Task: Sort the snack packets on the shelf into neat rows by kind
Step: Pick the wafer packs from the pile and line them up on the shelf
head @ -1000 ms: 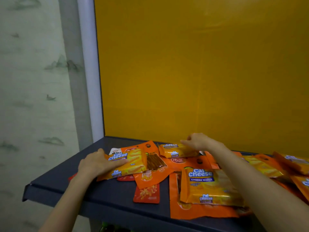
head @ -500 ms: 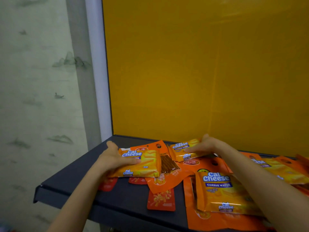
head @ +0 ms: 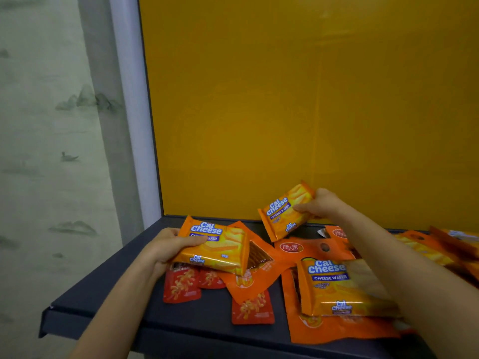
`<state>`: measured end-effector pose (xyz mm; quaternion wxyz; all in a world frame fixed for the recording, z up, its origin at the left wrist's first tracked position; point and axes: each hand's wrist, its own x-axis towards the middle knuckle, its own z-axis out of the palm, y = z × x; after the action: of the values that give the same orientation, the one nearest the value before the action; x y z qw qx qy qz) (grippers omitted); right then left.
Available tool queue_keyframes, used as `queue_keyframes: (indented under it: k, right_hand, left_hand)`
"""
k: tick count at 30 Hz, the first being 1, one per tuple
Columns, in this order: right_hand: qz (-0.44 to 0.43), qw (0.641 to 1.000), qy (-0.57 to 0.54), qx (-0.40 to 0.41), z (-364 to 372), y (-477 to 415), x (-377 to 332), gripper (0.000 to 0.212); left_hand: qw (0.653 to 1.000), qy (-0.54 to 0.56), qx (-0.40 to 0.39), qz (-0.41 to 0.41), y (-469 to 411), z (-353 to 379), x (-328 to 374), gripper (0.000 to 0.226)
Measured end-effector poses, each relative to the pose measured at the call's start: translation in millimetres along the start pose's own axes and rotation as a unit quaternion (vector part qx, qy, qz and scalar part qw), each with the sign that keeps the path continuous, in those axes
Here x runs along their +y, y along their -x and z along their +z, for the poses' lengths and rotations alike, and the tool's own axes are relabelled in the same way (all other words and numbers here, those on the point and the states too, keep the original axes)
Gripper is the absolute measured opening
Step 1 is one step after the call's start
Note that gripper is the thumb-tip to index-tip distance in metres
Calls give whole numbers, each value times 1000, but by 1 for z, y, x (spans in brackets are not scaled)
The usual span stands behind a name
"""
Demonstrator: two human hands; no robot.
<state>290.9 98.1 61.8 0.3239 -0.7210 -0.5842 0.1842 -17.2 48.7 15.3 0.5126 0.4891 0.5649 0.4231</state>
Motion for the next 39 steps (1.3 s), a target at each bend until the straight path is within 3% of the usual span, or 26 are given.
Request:
queue_keyframes:
  k: [6, 10, 16, 19, 22, 26, 33, 39]
  right_hand:
    - [0, 965, -253, 61, -39, 30, 13, 25]
    - [-10, 941, -325, 93, -76, 67, 33, 13]
    - [3, 923, -351, 158, -142, 135, 87, 9]
    - [26, 918, -354, 179, -175, 167, 129, 20]
    - [53, 908, -363, 204, -210, 201, 172, 7]
    - [90, 902, -345, 243, -260, 240, 230, 8]
    - [134, 897, -324, 270, -332, 298, 315, 9]
    - [156, 890, -334, 268, -370, 314, 366, 16]
  left_hand:
    - [992, 91, 19, 86, 4, 4, 22, 9]
    - [982, 126, -17, 138, 15, 36, 50, 5]
    - [973, 139, -101, 153, 38, 123, 75, 7]
    - [971, 135, -149, 133, 53, 175, 77, 6]
    - [967, 131, -182, 118, 70, 231, 75, 3]
    - [956, 149, -231, 101, 99, 309, 70, 11]
    - [950, 167, -255, 71, 148, 443, 50, 22]
    - [952, 152, -262, 39, 171, 533, 39, 43]
